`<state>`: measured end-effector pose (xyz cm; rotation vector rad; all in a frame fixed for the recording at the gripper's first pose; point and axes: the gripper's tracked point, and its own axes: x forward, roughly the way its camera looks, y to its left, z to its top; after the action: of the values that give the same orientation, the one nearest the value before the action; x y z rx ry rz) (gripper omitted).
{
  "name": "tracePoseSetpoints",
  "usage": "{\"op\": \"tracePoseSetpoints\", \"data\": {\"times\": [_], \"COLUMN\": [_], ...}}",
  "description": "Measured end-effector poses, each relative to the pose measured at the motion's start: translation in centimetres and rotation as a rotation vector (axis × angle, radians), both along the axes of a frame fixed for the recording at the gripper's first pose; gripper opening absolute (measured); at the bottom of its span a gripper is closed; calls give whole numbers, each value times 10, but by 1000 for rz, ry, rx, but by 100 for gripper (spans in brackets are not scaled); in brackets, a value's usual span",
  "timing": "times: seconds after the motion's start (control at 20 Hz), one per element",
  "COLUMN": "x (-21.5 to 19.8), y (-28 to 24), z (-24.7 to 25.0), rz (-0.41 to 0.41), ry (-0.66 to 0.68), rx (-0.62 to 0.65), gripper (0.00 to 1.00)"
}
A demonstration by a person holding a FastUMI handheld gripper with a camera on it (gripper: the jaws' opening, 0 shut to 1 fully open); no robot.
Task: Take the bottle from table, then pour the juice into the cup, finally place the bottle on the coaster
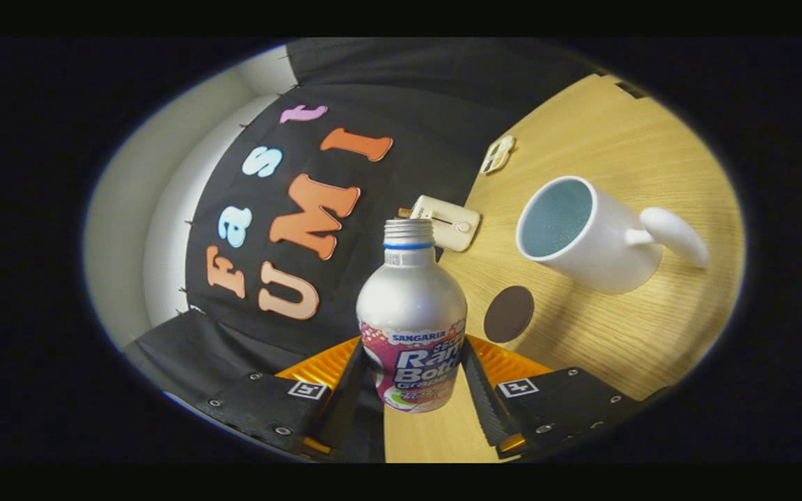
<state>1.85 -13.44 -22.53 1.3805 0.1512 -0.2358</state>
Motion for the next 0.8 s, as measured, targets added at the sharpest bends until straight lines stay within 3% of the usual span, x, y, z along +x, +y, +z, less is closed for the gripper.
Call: {"op": "tracePoseSetpoints", "data": {"times": [0.55,0.8], "x": [-3,-3], "y": [-13,-18], "z": [11,16], "rz": [-124,-138], "ry": [-102,-123], "rx": [328,397], "gripper": [74,74]}}
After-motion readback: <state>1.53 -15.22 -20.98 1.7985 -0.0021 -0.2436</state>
